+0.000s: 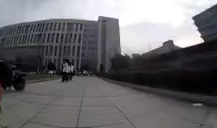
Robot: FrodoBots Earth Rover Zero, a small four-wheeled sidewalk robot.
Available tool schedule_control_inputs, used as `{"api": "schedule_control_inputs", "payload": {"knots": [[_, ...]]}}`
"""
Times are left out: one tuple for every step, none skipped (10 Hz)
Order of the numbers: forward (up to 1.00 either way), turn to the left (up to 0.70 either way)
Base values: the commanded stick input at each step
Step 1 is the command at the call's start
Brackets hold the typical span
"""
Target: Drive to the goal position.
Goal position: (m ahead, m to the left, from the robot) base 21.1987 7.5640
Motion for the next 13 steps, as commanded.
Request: {"api": "schedule_control_inputs", "payload": {"knots": [[0.70,0.00],[0.70,0.00],[0.70,0.00],[0.70,0.00],[0.70,0.00],[0.70,0.00],[0.70,0.00],[0.70,0.00],[0.70,0.00],[0.70,0.00],[0.70,0.00],[0.70,0.00],[0.70,0.00]]}}
